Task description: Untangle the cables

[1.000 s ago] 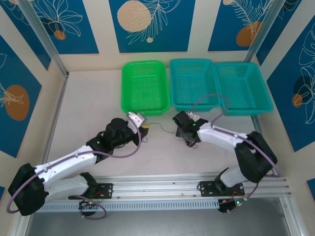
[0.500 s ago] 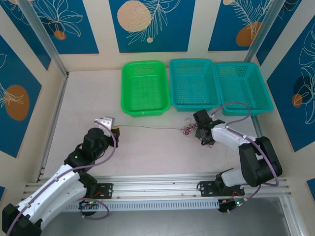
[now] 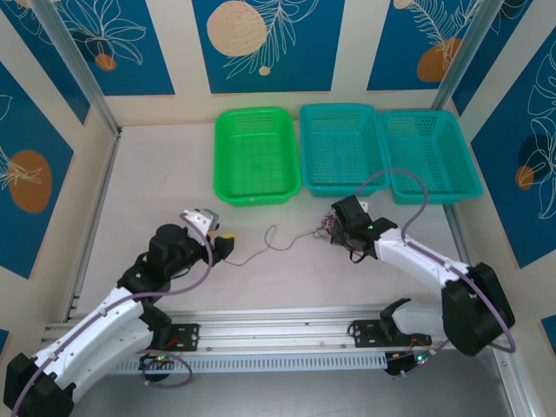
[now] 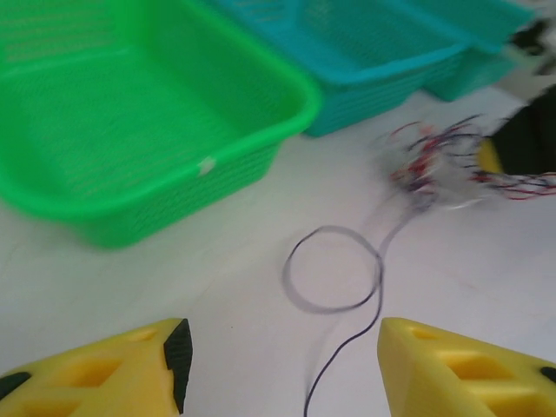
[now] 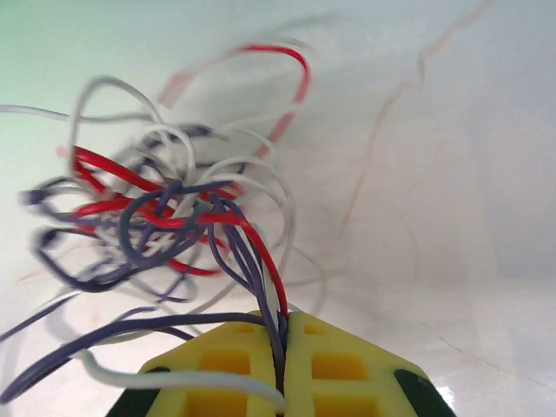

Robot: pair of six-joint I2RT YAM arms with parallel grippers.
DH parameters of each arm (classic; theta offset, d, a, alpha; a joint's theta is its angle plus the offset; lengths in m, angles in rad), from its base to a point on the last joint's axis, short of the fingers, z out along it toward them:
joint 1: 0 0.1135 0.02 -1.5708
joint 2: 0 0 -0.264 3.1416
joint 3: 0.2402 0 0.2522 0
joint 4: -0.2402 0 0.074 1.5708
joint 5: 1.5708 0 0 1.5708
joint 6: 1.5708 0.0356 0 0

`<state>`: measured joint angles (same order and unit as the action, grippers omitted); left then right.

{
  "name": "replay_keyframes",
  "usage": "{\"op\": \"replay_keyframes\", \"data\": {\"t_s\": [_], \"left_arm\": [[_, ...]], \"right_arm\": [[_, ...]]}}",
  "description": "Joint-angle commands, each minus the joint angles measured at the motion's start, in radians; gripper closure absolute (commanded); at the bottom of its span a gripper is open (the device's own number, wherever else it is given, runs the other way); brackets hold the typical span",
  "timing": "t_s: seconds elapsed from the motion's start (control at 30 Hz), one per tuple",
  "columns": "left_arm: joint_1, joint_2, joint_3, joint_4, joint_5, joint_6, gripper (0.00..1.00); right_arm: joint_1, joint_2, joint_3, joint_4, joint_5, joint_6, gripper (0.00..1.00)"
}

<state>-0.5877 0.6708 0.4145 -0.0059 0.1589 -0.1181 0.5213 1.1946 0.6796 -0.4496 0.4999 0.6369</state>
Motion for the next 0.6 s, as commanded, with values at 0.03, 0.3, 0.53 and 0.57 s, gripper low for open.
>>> {"op": "replay_keyframes", "data": {"t_s": [0.03, 0.3, 0.53, 0.57], "left_arm": [[-0.076, 0.074, 0.085, 0.129, 0.268, 0.171, 0.37], [-0.261, 0.428, 0.247, 0.175, 0.299, 0.363, 0.25], [-0.297, 0.655, 0.293, 0.343, 0.131, 0.328, 0.14], [-0.298, 0.674, 0.300, 0.353, 0.134, 0.330, 0.14]], "right_arm": [[0.015, -0.149, 0.031, -0.017, -0.075, -0.144, 1.00], [0.026, -0.349, 0.058, -0.044, -0.226, -0.181, 1.00], [0.038, -0.418, 0.111, -0.080, -0.325, -0.186, 1.00], [0.040, -0.424, 0.116, -0.080, -0.341, -0.183, 1.00]]}}
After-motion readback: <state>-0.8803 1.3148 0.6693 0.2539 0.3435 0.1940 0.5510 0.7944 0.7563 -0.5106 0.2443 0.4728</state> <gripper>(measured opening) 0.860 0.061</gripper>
